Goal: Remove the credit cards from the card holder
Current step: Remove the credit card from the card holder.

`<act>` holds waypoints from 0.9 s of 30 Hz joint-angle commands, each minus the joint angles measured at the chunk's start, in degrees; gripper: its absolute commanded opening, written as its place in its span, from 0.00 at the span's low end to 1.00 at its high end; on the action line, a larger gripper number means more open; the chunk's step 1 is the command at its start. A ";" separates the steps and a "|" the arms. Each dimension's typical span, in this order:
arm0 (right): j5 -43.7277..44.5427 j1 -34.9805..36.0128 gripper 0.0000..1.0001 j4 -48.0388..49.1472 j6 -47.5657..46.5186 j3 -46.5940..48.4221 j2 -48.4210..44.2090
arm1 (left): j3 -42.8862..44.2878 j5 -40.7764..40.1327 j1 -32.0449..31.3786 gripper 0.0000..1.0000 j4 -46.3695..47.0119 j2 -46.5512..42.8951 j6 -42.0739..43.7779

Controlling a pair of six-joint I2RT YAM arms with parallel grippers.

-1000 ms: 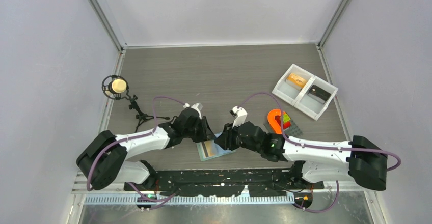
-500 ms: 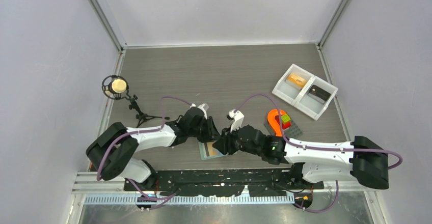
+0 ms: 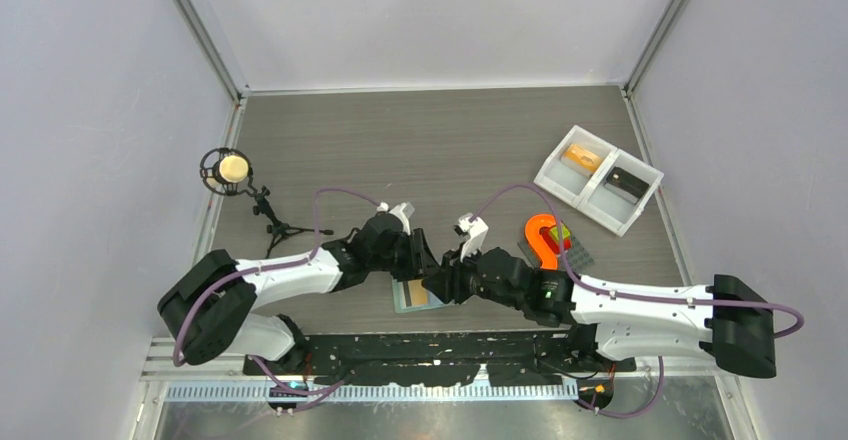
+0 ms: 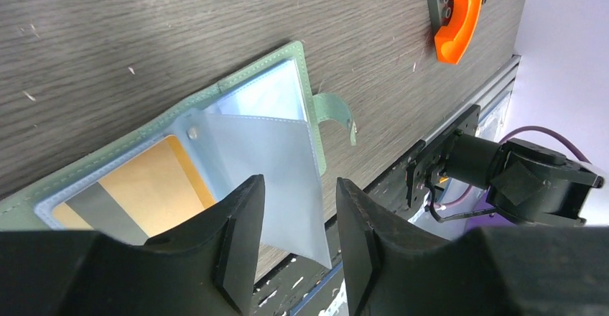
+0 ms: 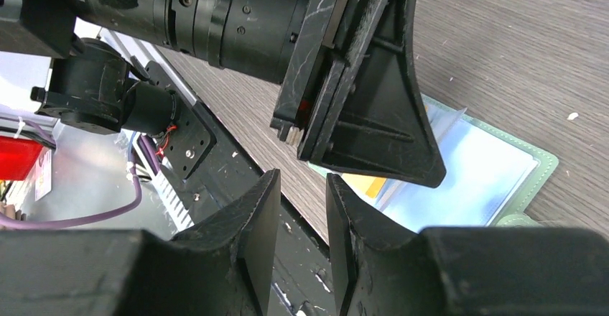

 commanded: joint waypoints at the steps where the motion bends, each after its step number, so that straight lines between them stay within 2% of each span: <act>1: 2.38 0.20 0.37 0.11 -0.87 -0.55 -2.12 | 1.48 -0.84 -1.53 0.44 1.18 0.19 -0.86; 7: 1.51 0.23 0.31 0.34 -0.49 -0.95 -1.52 | 2.67 -0.01 -2.79 0.41 4.59 4.69 -1.48; 20: 1.93 0.29 0.28 0.62 -0.15 -1.73 -1.27 | 2.76 0.95 -2.97 0.42 10.53 8.93 -2.88; 22: 1.89 0.29 0.27 0.68 -0.12 -1.60 -1.18 | 3.60 0.45 -2.97 0.43 9.17 8.15 -2.15; 27: 1.73 0.27 0.26 0.68 -0.19 -1.50 -0.91 | 7.36 -3.21 -2.29 0.46 -1.07 4.17 2.04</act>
